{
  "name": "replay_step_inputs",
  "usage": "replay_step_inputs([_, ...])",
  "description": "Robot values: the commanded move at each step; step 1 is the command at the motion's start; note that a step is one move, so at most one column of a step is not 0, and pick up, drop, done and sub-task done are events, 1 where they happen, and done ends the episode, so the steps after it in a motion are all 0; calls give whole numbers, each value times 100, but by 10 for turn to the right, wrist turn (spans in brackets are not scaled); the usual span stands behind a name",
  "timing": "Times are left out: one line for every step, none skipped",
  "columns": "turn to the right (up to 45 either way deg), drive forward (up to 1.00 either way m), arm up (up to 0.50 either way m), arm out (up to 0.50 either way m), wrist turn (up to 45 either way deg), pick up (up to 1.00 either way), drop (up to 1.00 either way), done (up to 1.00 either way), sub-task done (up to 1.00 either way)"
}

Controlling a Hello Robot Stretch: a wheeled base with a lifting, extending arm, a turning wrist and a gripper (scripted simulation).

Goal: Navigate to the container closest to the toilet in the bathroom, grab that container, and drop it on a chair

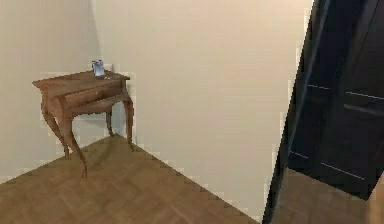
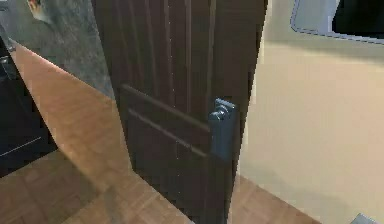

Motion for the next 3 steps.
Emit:
replay_step_inputs([360, 0, 0, 0, 0, 0, 0, 0, 0])
replay_step_inputs([30, 0, 0, 0, 0, 0, 0, 0, 0])
replay_step_inputs([0, 25, 0, 0, 0, 0, 0, 0, 0])
